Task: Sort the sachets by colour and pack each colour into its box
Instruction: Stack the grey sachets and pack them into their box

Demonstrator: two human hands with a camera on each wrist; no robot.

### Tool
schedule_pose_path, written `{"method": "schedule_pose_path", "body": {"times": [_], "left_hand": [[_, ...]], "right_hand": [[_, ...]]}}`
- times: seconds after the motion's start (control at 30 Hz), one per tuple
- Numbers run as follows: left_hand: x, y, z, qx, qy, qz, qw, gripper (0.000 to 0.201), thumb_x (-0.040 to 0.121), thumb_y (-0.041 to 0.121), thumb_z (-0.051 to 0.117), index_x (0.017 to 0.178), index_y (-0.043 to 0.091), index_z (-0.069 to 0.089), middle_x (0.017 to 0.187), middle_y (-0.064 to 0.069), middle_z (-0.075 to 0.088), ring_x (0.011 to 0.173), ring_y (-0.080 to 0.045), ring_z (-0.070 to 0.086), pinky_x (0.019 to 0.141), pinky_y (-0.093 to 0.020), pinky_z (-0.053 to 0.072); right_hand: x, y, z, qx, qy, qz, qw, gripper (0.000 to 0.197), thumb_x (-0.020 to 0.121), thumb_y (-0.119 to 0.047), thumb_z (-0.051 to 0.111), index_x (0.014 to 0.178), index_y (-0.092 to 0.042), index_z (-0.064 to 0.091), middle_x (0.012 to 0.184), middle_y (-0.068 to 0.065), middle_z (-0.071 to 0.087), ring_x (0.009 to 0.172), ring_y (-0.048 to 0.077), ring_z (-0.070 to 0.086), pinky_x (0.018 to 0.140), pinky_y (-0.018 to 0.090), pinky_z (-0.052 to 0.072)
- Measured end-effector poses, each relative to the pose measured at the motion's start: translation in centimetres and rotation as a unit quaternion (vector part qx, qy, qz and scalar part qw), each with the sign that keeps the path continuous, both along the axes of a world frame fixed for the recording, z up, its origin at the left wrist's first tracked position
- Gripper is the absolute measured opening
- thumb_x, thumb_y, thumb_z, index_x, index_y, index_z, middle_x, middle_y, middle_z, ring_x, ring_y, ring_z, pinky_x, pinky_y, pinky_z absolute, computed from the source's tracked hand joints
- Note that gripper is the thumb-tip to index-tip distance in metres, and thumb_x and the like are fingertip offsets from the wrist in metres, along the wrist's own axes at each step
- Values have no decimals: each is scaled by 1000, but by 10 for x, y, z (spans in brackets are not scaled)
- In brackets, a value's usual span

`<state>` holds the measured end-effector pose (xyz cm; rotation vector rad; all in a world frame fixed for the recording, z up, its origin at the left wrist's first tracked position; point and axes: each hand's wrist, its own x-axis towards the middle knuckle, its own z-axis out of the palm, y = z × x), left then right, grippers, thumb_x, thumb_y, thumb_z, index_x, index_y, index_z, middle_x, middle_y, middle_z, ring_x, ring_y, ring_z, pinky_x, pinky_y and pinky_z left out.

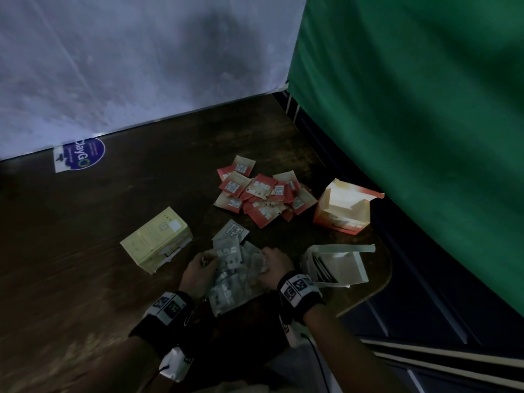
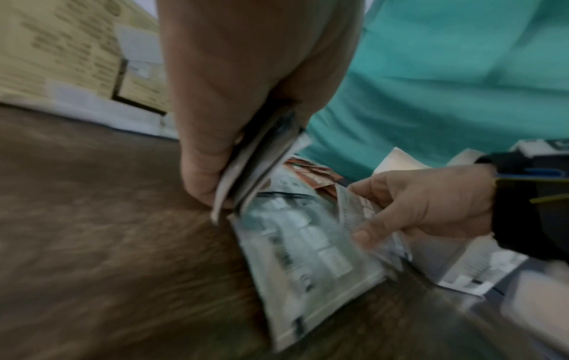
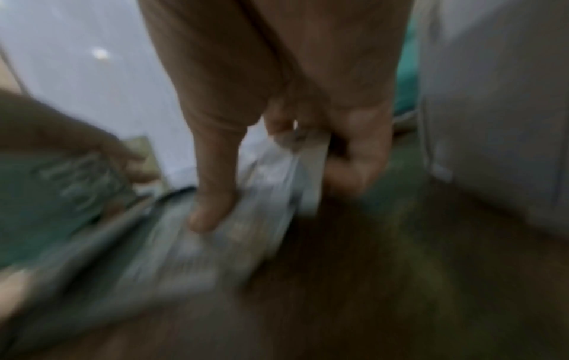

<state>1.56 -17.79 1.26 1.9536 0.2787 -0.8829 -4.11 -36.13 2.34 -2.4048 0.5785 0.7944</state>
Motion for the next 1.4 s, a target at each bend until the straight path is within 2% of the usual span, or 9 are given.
{"method": "schedule_pose_path", "body": {"times": [0.23,0.5,0.73,0.8,0.97,1.07,1.2,1.27,1.4], "left_hand": [[-7,-17,35,-147,-7,79,986,37,90,29,60,122,19,44,105,-6,60,85,-21,64,73,-35,54],[-16,-38,53,-369,-43,30,928,106,40,48,91,132,25,43,120,-3,61,104,-19,65,80,-35,56],[-13,-53,64,-412,-114,86,900,37,93,7,52,126,21,44,108,-11,61,100,-22,62,81,-36,56],[-7,-54,65,-388,-102,142,905,32,99,6,38,126,22,43,100,-10,60,90,-23,61,78,-42,54],[12,-52,59,-313,-18,239,919,32,101,23,32,133,21,36,94,-7,51,74,-20,52,61,-34,44],[16,-48,64,-296,33,212,931,37,99,37,36,127,14,43,85,-5,50,65,-18,52,54,-31,45],[11,-46,69,-321,37,47,945,51,80,54,61,79,4,51,66,-11,52,51,-19,52,46,-27,44],[16,-37,64,-310,61,43,948,47,74,46,73,92,7,52,76,-16,52,62,-24,55,55,-31,47],[23,-12,53,-258,109,179,943,23,98,23,45,120,18,45,79,-11,59,61,-21,58,51,-30,49]], "right_hand": [[-20,-15,37,111,-143,-136,974,23,89,-16,58,112,-10,57,105,4,63,98,22,61,79,30,48],[-19,-2,47,464,-155,-462,740,31,92,-11,59,120,3,55,115,20,64,99,31,65,75,39,59],[-13,17,57,540,-163,-463,684,26,99,-12,44,121,-4,56,107,15,66,90,27,67,65,36,60],[-9,19,55,517,-171,-452,706,25,99,-11,44,120,-8,57,111,16,65,92,26,66,69,39,60],[-9,17,47,184,-268,-231,917,26,93,-38,55,95,-12,60,97,10,62,85,23,61,76,42,54],[-9,17,53,47,-392,-144,907,29,88,-28,65,83,0,63,79,8,51,69,16,46,62,21,36],[0,30,62,127,-360,-38,924,20,88,-17,65,101,-3,71,96,7,62,82,12,56,71,18,41],[5,32,61,230,-295,-33,927,26,92,-17,59,114,-4,67,111,9,65,97,15,62,85,25,50],[3,24,47,356,-178,-113,910,36,91,-18,61,125,-7,59,124,5,62,111,12,59,93,24,49]]}}
